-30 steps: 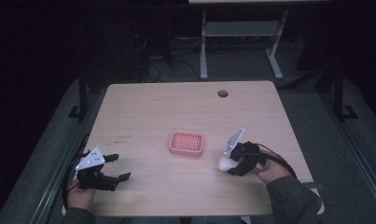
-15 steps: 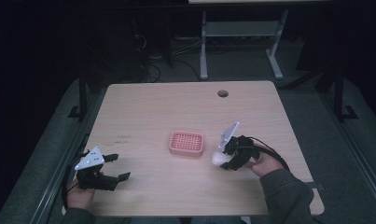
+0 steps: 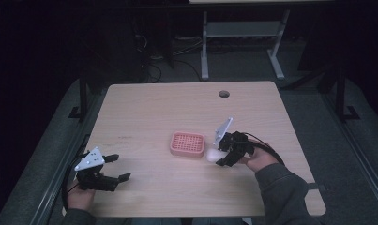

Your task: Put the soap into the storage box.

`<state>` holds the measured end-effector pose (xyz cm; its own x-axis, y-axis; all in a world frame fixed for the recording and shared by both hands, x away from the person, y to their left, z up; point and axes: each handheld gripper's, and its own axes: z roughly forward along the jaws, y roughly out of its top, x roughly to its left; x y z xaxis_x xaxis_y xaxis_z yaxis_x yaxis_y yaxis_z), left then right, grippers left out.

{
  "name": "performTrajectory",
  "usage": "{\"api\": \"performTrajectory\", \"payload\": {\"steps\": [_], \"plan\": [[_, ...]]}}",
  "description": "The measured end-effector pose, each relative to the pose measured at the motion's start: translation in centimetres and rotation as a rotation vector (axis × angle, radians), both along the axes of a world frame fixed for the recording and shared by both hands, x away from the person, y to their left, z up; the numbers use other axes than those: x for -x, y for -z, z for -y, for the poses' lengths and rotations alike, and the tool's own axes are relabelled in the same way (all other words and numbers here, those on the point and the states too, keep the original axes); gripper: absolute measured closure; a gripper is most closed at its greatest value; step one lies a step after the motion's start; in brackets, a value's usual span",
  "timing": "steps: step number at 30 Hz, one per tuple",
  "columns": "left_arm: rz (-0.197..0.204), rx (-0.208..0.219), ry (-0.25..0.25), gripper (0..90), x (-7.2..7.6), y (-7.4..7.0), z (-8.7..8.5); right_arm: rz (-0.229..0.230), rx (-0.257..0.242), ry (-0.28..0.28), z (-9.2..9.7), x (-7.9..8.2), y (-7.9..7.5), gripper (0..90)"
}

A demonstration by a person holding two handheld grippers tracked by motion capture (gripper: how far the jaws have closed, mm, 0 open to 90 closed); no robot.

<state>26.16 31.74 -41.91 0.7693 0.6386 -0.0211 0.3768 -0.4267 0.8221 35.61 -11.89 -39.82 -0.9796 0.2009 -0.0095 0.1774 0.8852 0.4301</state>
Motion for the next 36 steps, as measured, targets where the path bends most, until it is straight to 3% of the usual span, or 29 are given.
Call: {"api": "performTrajectory", "payload": {"steps": [4, 7, 23, 36], "plan": [[0.000, -0.002, 0.001, 14.8, 0.0, 0.0, 0.0, -0.004, -0.007, -0.005, -0.2, -0.3, 0.1, 49.3], [0.002, -0.006, 0.004, 14.8, 0.0, 0.0, 0.1, 0.000, 0.022, -0.014, -0.8, -0.6, 0.2, 49.3], [0.002, -0.003, 0.001, 14.8, 0.0, 0.0, 0.0, 0.012, 0.015, -0.050, -3.0, -2.0, -1.0, 49.3], [0.004, 0.002, 0.003, 14.8, -0.1, -0.1, -0.1, 0.005, 0.036, -0.079, -5.0, -3.2, -1.3, 49.3]]}}
